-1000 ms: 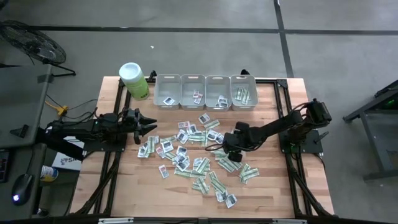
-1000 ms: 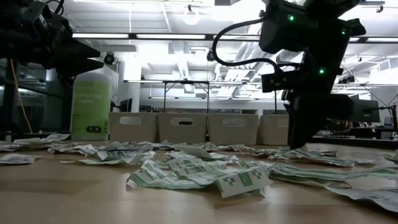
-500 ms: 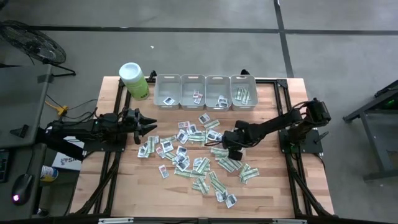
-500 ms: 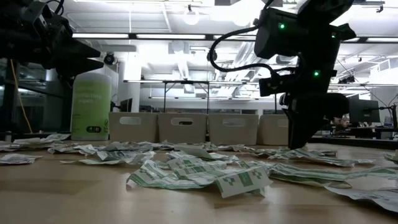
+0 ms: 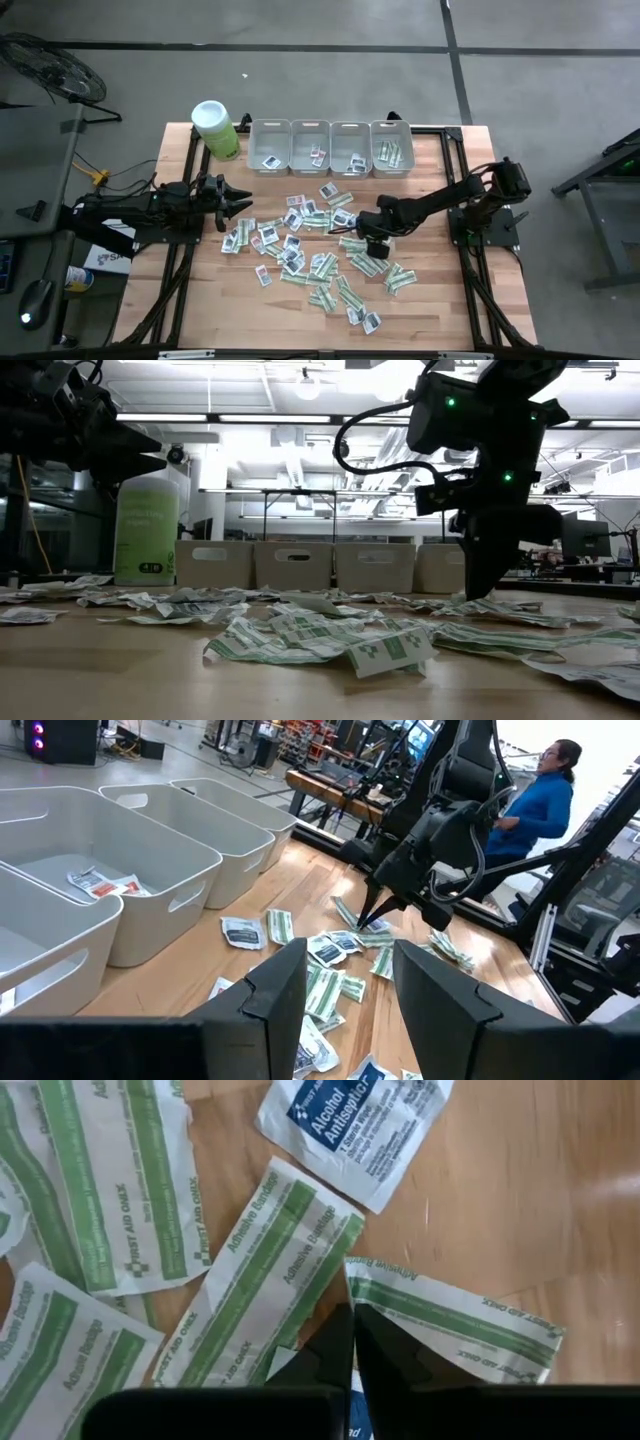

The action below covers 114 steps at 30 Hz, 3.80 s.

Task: Pick & Place First Aid Supplies
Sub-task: Put the bandage into the right gray bin, then put the alcohol pad into the left gray bin

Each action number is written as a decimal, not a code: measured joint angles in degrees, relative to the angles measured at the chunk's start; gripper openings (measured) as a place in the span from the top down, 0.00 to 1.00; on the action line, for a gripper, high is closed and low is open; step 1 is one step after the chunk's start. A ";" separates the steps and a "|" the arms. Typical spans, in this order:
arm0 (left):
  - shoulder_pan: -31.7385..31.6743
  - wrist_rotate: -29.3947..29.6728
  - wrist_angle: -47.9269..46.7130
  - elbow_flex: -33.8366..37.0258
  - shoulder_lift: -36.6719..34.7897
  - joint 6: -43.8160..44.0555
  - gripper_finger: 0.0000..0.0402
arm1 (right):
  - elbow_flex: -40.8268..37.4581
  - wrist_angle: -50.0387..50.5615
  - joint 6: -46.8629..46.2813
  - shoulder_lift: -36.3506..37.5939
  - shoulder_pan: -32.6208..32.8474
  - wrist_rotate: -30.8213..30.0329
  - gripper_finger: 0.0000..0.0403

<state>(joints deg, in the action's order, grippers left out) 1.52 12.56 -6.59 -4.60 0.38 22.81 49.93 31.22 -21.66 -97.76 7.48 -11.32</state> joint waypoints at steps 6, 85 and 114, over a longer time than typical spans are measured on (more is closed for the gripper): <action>0.00 0.00 -0.02 0.00 0.00 0.01 0.63 | 1.48 2.96 -0.76 1.21 -0.01 -1.88 0.99; 0.00 -0.03 -0.50 0.00 0.02 0.01 0.63 | 12.04 35.06 7.94 10.97 -39.20 -11.37 0.70; 0.01 -0.04 -0.50 0.00 0.02 0.00 0.63 | 12.04 29.42 8.62 10.41 -0.68 4.34 0.70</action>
<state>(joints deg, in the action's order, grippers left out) 1.54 12.51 -7.09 -4.60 0.40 22.81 61.98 60.64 -13.04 -87.34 6.79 -6.98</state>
